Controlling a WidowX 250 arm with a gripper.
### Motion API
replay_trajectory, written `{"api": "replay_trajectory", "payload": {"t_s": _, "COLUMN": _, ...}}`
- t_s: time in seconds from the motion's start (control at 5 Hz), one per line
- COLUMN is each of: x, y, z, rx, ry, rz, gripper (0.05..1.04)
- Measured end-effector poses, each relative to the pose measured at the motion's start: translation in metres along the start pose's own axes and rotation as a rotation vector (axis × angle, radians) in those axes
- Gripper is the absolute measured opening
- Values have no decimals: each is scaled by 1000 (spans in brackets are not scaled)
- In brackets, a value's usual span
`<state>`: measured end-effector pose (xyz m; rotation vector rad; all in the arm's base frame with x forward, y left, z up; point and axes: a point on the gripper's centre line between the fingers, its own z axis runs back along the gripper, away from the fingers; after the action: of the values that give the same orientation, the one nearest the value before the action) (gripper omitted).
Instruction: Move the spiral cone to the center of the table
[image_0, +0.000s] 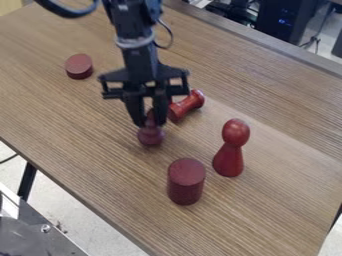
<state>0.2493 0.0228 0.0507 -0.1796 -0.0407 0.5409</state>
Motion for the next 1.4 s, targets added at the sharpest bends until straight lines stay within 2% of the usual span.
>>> {"api": "replay_trajectory", "payload": {"t_s": 0.2, "x": 1, "y": -8, "z": -9, "rx": -14, "ry": -18, "rz": -22, "gripper": 326}}
{"api": "replay_trajectory", "payload": {"t_s": 0.4, "x": 1, "y": -9, "z": -14, "rx": -23, "ry": -15, "rz": -8, "gripper": 326}}
{"api": "replay_trajectory", "payload": {"t_s": 0.6, "x": 2, "y": -7, "z": -14, "rx": -19, "ry": -18, "rz": -3, "gripper": 390}}
{"api": "replay_trajectory", "payload": {"t_s": 0.8, "x": -5, "y": 1, "z": -20, "rx": 14, "ry": 2, "rz": 2, "gripper": 721}}
{"api": "replay_trajectory", "payload": {"t_s": 1.0, "x": -5, "y": 2, "z": -16, "rx": 25, "ry": -21, "rz": 14, "gripper": 975}}
{"api": "replay_trajectory", "payload": {"t_s": 1.4, "x": 0, "y": 1, "z": 21, "rx": 47, "ry": -160, "rz": 18, "gripper": 1000}}
